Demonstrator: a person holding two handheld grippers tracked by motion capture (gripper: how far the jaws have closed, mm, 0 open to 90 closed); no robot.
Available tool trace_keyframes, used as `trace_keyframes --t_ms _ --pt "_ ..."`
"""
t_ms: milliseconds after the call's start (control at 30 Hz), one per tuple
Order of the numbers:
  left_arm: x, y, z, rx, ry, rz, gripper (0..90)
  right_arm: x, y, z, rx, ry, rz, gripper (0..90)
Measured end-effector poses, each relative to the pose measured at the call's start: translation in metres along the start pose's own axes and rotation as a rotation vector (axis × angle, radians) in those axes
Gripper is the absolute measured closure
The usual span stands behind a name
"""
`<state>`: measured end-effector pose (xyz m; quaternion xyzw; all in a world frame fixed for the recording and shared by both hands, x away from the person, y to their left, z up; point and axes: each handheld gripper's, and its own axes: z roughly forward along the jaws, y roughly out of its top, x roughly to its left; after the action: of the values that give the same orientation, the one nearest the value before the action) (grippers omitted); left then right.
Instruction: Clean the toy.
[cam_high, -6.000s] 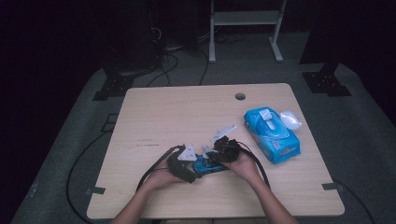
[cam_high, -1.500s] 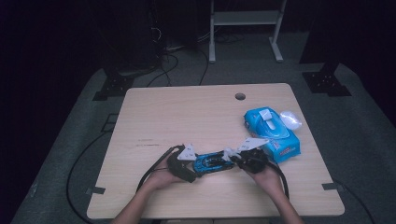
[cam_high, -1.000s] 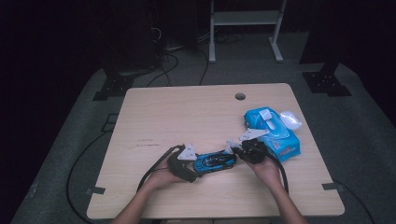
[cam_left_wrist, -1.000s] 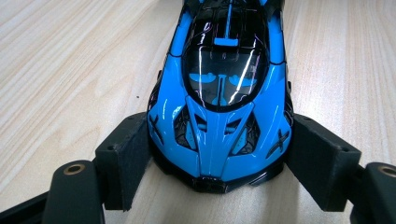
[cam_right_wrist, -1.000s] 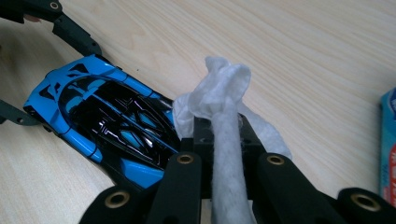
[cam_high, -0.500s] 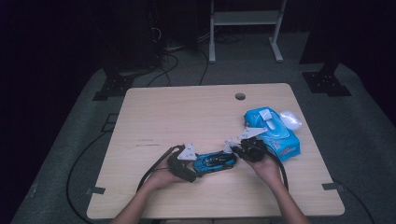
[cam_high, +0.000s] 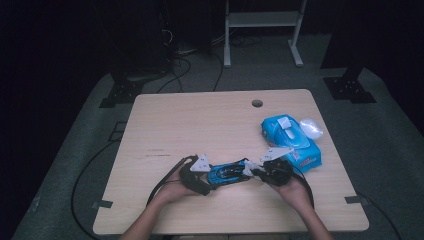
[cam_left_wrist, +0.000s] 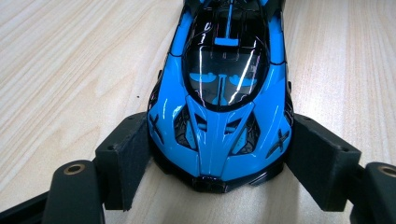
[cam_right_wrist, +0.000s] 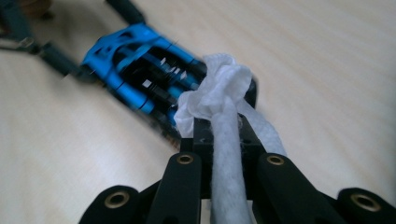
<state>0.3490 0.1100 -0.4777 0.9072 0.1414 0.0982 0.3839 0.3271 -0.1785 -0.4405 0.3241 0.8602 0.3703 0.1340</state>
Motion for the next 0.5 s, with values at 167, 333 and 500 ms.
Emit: trace_keyframes --t_ms 167,333,500 --pt "0.001 -0.001 0.000 -0.004 -0.003 0.001 25.4 -0.006 0.008 0.012 0.001 -0.036 -0.009 83.0" --pt "0.000 0.000 0.000 -0.003 -0.002 0.004 25.4 -0.004 0.001 0.002 0.017 -0.004 -0.009 83.0" --pt "0.000 0.000 0.000 -0.003 -0.002 0.001 25.4 0.008 0.002 0.003 0.002 0.039 -0.017 83.1"
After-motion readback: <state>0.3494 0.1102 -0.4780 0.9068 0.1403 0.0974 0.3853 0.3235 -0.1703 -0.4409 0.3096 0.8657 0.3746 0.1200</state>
